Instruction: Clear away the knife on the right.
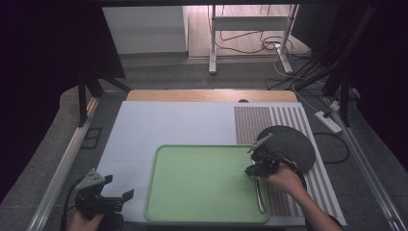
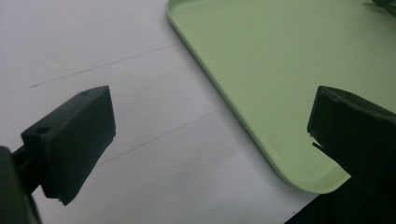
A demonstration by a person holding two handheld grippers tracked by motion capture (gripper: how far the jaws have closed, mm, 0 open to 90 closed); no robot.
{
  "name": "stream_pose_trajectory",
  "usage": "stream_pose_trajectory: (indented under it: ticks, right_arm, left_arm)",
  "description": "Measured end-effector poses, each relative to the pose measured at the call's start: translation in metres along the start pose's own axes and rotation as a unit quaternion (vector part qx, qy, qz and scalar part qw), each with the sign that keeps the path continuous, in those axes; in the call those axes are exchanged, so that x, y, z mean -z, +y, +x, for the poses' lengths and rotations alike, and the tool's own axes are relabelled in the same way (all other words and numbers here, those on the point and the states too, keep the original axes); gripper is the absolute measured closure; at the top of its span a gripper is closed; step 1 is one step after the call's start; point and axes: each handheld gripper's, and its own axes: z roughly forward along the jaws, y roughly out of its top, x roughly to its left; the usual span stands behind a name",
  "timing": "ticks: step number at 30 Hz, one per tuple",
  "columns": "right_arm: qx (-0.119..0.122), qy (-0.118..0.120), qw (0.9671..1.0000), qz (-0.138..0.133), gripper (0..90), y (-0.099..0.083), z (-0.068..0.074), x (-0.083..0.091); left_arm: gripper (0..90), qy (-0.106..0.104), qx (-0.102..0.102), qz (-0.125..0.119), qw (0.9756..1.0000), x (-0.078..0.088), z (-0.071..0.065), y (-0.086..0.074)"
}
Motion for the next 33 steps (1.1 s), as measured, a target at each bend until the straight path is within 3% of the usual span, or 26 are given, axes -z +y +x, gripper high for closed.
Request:
stream_pose_trajectory:
  ticks: [8, 15, 21, 33]
  right_arm:
    - [0.015, -0.019, 0.9985, -0.05, 57.9, 0.001, 0.012, 0.012]
    - [0.001, -0.023, 0.9967, -0.077, 39.6, -0.004, 0.01, 0.02]
    - [0.0, -0.061, 0.9945, -0.086, 21.0, -0.007, 0.013, 0.026]
    - [-0.004, -0.071, 0.9928, -0.096, 11.0, -0.015, 0.013, 0.035]
  left_arm:
    - [2.0, -0.004, 0.002, -0.001, 1.0, 0.0, 0.001, 0.0]
    - [2.1, -0.004, 0.003, -0.001, 1.0, 0.0, 0.001, 0.0]
    - [2.1, -0.005, 0.003, -0.001, 1.0, 0.0, 0.001, 0.0]
    - [2.1, -0.005, 0.004, -0.001, 1.0, 0.0, 0.001, 0.0]
